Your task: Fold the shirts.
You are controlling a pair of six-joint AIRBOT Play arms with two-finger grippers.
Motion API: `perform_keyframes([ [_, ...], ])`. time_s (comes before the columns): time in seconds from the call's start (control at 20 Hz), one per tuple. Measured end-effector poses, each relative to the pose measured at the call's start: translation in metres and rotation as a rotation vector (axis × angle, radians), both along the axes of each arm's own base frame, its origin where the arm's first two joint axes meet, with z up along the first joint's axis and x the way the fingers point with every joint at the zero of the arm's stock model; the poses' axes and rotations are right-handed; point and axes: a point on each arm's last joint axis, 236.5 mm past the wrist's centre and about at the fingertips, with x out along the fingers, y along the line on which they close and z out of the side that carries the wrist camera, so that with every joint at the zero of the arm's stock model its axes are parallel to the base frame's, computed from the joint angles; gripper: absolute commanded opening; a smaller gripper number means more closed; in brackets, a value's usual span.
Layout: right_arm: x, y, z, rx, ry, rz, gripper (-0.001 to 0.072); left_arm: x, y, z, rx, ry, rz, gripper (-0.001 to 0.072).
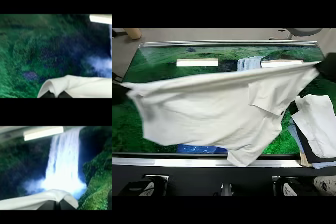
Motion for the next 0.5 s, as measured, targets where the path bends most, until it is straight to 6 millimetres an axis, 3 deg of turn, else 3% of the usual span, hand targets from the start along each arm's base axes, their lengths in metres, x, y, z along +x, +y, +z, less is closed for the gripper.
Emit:
perform_keyframes([
  [0.15,0.060,0.008,-0.093,0.110,0.224,0.031,0.0039,0.033,-0.014,-0.108,-0.077,0.233,-0.016,0.0025],
  [0.2,0.075,0.017,-0.122,0.181,0.291,0.036,0.0134,0.044,-0.021,-0.137,-0.117,0.296,-0.015,0.0046],
  [0.25,0.087,0.027,-0.145,0.251,0.342,0.040,0.0251,0.052,-0.026,-0.163,-0.151,0.355,-0.012,0.0168],
  [0.3,0.097,0.039,-0.167,0.325,0.396,0.045,0.0394,0.061,-0.033,-0.185,-0.188,0.409,-0.010,0.0419],
  [0.35,0.102,0.052,-0.182,0.390,0.438,0.057,0.0431,0.069,-0.040,-0.200,-0.230,0.449,-0.012,0.0581],
  [0.4,0.106,0.064,-0.191,0.449,0.465,0.073,0.0437,0.078,-0.047,-0.209,-0.260,0.482,-0.031,0.0582],
  [0.45,0.106,0.071,-0.197,0.486,0.489,0.089,0.0493,0.083,-0.051,-0.214,-0.267,0.514,-0.062,0.0539],
  [0.5,0.104,0.072,-0.203,0.491,0.512,0.105,0.0507,0.087,-0.047,-0.215,-0.254,0.537,-0.087,0.0525],
])
